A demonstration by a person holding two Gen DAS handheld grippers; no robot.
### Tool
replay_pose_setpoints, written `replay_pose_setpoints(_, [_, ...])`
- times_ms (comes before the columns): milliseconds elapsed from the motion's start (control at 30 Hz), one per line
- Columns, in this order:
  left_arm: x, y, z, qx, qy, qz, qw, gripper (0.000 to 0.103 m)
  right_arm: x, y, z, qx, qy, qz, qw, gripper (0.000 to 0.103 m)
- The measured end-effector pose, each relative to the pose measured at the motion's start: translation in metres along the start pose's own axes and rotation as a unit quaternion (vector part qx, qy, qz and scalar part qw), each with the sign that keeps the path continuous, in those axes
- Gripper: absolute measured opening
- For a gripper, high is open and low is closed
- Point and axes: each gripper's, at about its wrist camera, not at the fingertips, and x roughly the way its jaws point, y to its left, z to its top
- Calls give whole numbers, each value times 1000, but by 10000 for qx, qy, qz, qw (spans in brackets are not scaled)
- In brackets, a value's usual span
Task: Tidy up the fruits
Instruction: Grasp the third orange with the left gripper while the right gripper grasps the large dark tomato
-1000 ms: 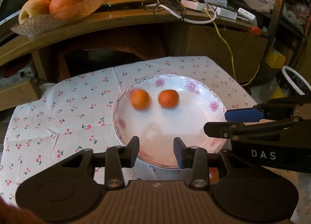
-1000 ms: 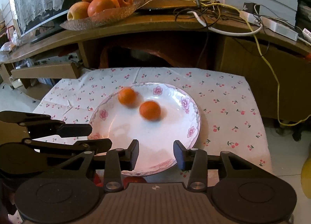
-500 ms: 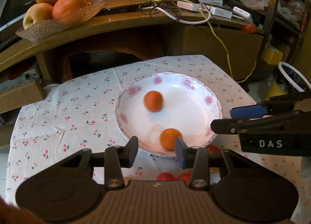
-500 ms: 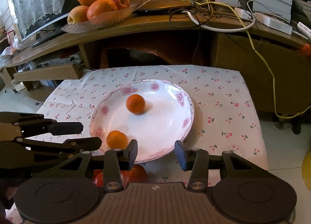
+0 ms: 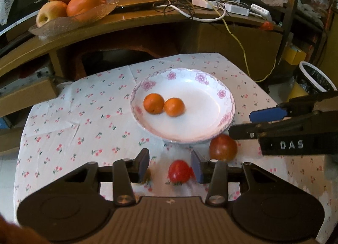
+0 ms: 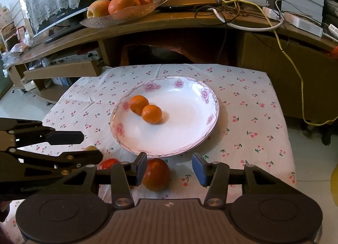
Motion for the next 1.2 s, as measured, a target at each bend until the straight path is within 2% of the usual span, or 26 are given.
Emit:
replay_pose_setpoints(367, [-18, 10, -39, -164, 304, -15, 9994, 49, 2, 5, -14, -123, 233, 135, 9996, 53])
replay_pose_setpoints(467, [-15, 6, -47, -21, 380, -31, 9993, 50, 4, 7, -16, -184, 271, 161, 9993, 55])
replay_pose_setpoints(900, [-4, 3, -59, 201, 557, -161, 9981, 51, 18, 9, -18, -309, 388, 149, 9987, 59])
replay_pose_setpoints(1200, [3, -1, -66, 333, 595, -82, 9976, 50, 25, 9, -19, -334, 427, 146, 9984, 59])
